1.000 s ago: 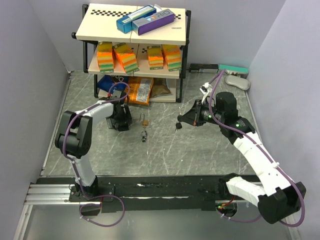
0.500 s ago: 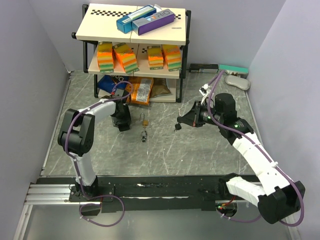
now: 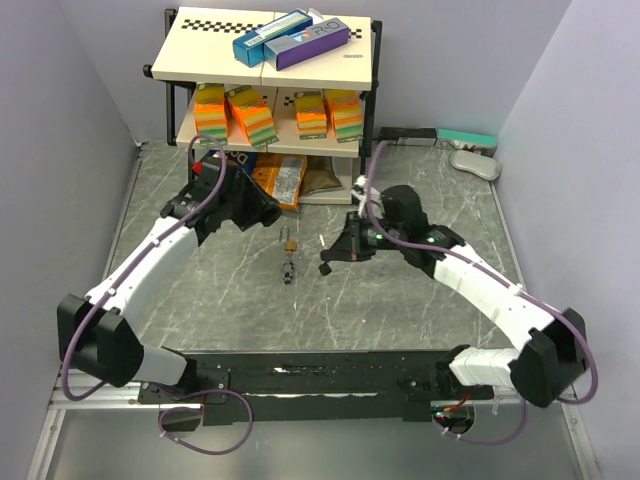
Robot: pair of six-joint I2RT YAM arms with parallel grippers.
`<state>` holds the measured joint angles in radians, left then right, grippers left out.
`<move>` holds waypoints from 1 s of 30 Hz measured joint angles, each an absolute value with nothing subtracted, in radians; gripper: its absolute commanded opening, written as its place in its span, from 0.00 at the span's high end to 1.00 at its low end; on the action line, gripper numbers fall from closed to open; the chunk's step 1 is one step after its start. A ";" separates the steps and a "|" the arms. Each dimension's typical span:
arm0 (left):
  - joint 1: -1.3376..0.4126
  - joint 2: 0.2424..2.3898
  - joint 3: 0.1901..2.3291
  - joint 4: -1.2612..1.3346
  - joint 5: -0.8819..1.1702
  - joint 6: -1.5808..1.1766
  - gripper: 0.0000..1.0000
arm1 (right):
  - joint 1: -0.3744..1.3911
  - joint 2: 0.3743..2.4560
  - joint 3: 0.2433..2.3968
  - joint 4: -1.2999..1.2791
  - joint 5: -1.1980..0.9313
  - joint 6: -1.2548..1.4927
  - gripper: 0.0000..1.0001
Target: Unlock with the key
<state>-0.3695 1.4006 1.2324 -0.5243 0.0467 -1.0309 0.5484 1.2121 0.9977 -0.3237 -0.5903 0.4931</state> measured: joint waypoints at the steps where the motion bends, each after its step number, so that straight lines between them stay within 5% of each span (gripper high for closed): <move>1: -0.385 1.386 1.232 -0.523 0.047 -1.052 0.99 | 0.562 1.232 1.010 -0.323 -0.591 0.496 1.00; 11: -0.578 1.362 1.182 -0.533 0.021 -1.169 0.99 | 0.646 1.343 1.114 -0.324 -0.626 0.521 1.00; 30: -0.595 1.351 1.182 -0.530 0.002 -1.176 0.99 | 0.665 1.397 1.122 -0.371 -0.670 0.560 1.00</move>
